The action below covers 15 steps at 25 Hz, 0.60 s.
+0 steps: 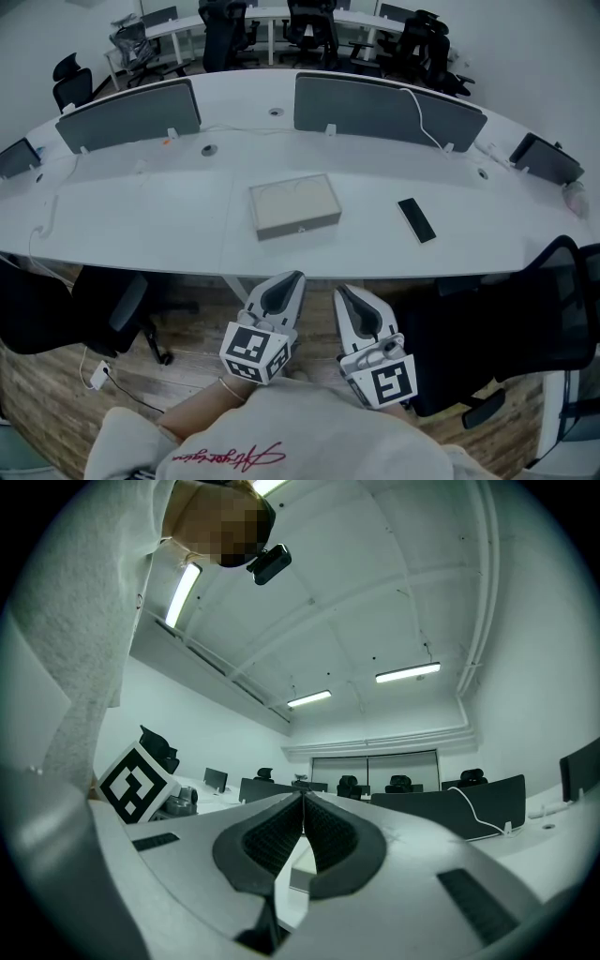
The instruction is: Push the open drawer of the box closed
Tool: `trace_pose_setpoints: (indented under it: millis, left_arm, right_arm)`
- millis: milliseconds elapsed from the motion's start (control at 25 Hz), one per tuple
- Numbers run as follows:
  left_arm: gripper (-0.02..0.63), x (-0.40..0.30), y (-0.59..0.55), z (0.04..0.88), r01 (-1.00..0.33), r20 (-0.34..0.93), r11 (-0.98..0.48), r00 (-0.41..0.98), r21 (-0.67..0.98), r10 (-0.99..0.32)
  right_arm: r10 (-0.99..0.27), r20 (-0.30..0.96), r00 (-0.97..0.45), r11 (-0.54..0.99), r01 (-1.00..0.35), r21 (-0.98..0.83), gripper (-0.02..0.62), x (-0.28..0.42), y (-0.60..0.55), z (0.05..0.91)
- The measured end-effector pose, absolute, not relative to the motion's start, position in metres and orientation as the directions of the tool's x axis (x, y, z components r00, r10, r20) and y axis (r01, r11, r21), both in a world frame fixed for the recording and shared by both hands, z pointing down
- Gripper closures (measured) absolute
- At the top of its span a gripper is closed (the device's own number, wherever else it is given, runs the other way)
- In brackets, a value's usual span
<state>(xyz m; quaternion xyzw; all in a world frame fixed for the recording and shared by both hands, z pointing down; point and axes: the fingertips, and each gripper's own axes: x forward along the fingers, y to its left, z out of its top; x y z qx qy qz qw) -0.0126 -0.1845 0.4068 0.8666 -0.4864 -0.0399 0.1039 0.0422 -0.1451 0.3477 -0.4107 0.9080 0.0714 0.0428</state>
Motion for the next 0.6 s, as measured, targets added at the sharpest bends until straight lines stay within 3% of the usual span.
trace_pose_setpoints:
  millis: [600]
  left_arm:
    - [0.581,-0.0094,-0.1833,0.4021,-0.831,0.022,-0.512,0.528,0.218,-0.849]
  right_arm:
    - [-0.742,-0.140,-0.655,0.649,-0.755,0.097,0.577,0.0443,-0.1445,0.3467]
